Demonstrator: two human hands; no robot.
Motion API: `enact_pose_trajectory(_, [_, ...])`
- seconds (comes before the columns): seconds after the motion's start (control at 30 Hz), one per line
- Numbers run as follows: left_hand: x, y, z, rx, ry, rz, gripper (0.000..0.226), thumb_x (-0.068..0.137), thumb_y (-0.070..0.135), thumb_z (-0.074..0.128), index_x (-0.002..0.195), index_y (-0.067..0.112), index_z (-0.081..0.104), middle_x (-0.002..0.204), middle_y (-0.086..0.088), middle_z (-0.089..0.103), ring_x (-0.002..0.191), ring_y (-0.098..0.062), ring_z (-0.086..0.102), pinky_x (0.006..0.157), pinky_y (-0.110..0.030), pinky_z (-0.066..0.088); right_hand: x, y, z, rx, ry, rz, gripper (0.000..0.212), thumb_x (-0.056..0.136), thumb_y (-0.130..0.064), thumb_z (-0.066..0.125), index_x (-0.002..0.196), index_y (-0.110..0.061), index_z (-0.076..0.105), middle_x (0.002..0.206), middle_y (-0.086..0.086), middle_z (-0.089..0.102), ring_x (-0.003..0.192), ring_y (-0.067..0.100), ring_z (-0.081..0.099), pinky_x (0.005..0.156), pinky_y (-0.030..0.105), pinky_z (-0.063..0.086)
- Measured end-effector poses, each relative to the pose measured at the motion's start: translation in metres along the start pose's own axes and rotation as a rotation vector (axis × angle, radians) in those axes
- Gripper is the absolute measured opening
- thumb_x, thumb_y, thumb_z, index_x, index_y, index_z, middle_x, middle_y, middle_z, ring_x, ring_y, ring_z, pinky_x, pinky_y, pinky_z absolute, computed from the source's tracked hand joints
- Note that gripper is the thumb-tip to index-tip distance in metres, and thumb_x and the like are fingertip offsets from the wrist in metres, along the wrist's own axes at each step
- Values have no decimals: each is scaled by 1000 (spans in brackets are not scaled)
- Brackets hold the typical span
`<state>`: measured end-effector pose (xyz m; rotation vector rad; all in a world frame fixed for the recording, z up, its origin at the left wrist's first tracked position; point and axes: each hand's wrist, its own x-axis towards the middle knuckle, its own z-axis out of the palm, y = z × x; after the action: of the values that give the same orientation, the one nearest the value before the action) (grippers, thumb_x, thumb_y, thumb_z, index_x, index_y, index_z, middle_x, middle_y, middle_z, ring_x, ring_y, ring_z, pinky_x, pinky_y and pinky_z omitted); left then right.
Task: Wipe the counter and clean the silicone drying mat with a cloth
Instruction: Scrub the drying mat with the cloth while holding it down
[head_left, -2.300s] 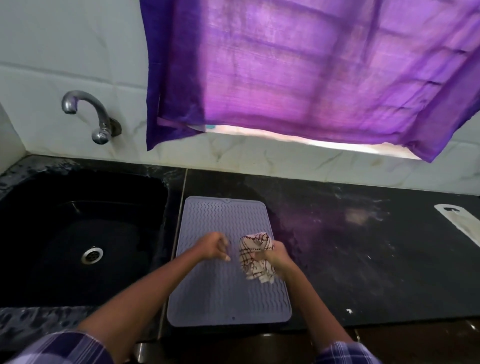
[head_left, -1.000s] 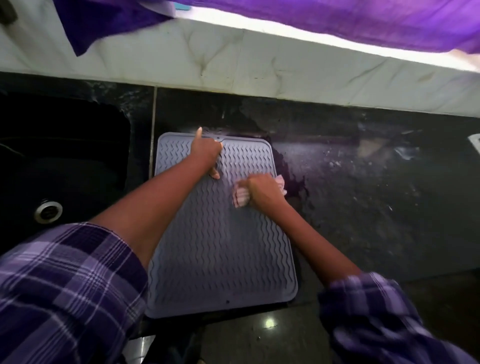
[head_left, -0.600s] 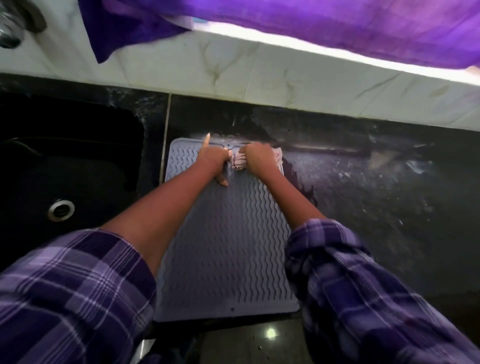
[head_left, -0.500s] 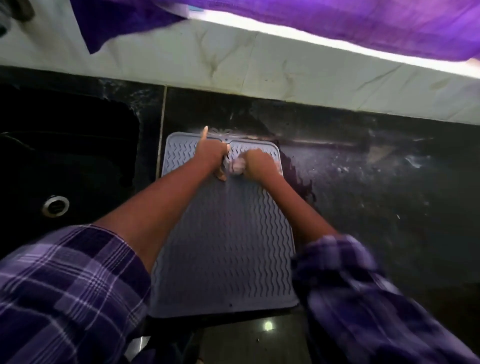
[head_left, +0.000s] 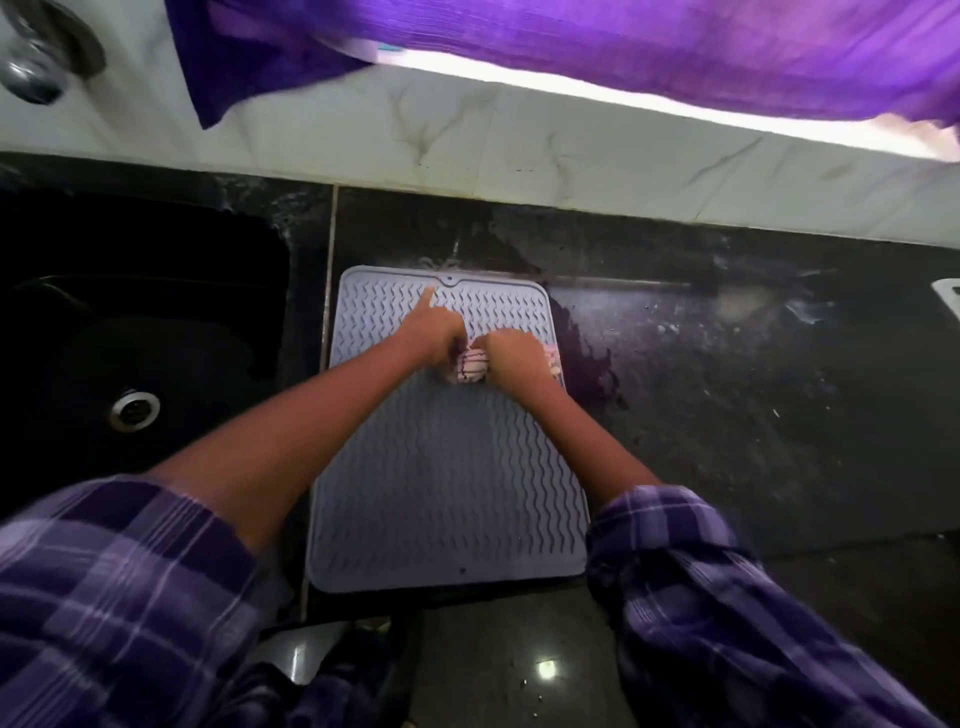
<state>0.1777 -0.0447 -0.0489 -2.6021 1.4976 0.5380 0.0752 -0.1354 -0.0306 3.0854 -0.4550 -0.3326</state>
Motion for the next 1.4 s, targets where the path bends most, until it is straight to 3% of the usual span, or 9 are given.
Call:
enact_pose_trajectory(0.13, [-23, 6, 19, 34, -117, -28, 94, 62, 52, 80, 142, 19, 45, 147, -3, 44, 140, -19, 37, 118, -51, -7, -14, -4, 8, -71, 10, -11, 23, 84, -12, 57, 106, -12, 65, 103, 11, 69, 100, 29, 65, 82, 35, 49])
enact_pose_trajectory(0.4, [-35, 17, 18, 183, -72, -36, 95, 72, 54, 72, 150, 17, 32, 159, -5, 25, 147, -18, 24, 117, -48, -14, -121, -10, 14, 51, -475, -147, 24, 80, -21, 65, 100, -8, 64, 95, 9, 64, 90, 26, 60, 75, 34, 48])
enact_pose_trajectory(0.6, [-67, 31, 33, 90, 38, -20, 33, 84, 28, 67, 117, 24, 63, 123, 2, 61, 124, -17, 53, 119, -51, -3, -92, -27, 5, 78, -74, -12, 18, 85, -16, 58, 100, -11, 66, 92, 8, 70, 87, 25, 66, 73, 30, 49])
enact_pose_trajectory(0.73, [-84, 35, 58, 204, -59, -28, 73, 83, 37, 68, 147, 24, 35, 153, -3, 34, 143, -21, 32, 118, -55, 0, -110, -45, 24, 5, -46, -25, 25, 85, -16, 58, 109, -13, 65, 105, 11, 69, 100, 29, 64, 85, 34, 48])
enact_pose_trajectory(0.97, [-90, 40, 56, 177, -90, -65, 91, 78, 51, 69, 152, 21, 25, 161, -3, 18, 149, -19, 19, 117, -53, -8, -182, -38, 21, 100, -491, -167, 22, 82, -26, 65, 96, -10, 61, 89, 6, 60, 85, 21, 57, 78, 33, 49])
enact_pose_trajectory(1.07, [-94, 45, 52, 194, -79, -84, 84, 80, 44, 70, 150, 22, 30, 159, -4, 23, 147, -20, 25, 118, -52, -5, -162, -38, 5, 194, -263, -61, 6, 82, -16, 62, 79, -12, 60, 79, 6, 58, 76, 22, 56, 69, 32, 51])
enact_pose_trajectory(1.2, [-94, 47, 49, 231, -93, -92, 82, 79, 45, 70, 148, 21, 33, 155, -4, 32, 142, -21, 33, 118, -53, -5, -165, -61, 32, 46, -22, -89, 36, 86, -15, 57, 122, -14, 56, 106, 11, 65, 100, 28, 61, 89, 37, 47])
enact_pose_trajectory(1.3, [-91, 44, 51, 255, -121, -88, 91, 77, 55, 68, 151, 22, 26, 159, -3, 21, 145, -20, 28, 117, -53, -8, -192, -66, 50, -39, -74, -172, 38, 85, -15, 58, 122, -9, 54, 115, 14, 61, 107, 31, 56, 91, 39, 42])
enact_pose_trajectory(1.4, [-91, 45, 52, 232, -111, -86, 92, 77, 55, 68, 152, 21, 26, 160, -3, 21, 145, -20, 28, 117, -54, -8, -197, -49, 34, 43, -238, -149, 26, 82, -19, 63, 106, -9, 63, 99, 10, 67, 85, 22, 59, 77, 32, 47])
